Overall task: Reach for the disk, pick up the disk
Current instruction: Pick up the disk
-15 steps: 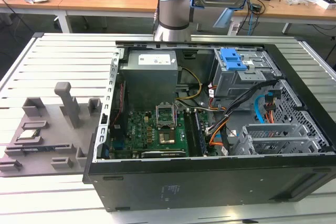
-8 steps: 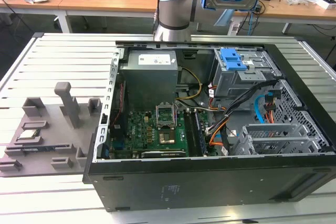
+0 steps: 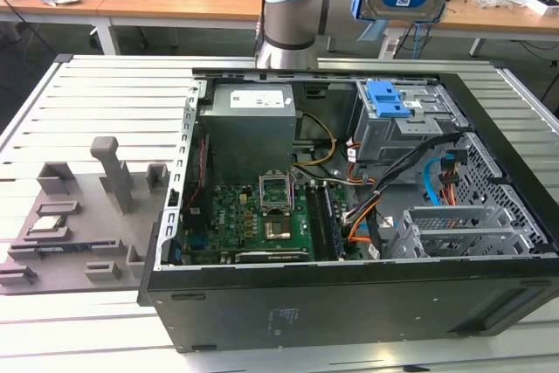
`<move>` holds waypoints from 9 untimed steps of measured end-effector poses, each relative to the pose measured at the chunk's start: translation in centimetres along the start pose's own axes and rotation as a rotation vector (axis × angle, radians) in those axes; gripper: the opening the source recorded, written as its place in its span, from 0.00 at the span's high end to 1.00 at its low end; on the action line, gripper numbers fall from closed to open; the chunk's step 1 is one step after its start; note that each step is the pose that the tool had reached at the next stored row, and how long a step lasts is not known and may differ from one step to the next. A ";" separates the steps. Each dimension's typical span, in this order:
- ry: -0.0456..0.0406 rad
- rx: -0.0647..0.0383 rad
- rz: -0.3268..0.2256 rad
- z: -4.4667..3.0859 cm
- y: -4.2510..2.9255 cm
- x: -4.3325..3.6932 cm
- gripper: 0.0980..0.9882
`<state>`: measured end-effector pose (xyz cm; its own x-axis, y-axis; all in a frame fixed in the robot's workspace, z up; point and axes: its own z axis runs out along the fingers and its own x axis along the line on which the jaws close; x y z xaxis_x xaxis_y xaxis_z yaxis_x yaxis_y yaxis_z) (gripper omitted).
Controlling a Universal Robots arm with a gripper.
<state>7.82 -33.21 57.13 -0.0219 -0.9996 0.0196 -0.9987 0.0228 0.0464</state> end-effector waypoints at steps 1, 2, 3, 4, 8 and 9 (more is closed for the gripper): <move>0.0001 0.000 0.000 0.05 -0.47 -0.01 0.70; 0.0002 0.000 0.000 0.08 -0.77 -0.02 0.70; 0.0003 0.000 0.000 0.12 -1.10 -0.03 0.70; 0.0003 0.000 0.000 0.13 -1.27 -0.03 0.70; 0.0005 0.000 0.000 0.25 -2.34 -0.06 0.70; 0.0005 0.000 0.000 0.27 -2.56 -0.07 0.70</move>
<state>10.37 -33.21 56.74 -0.0218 -0.9996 0.0201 -0.9987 0.0227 0.0463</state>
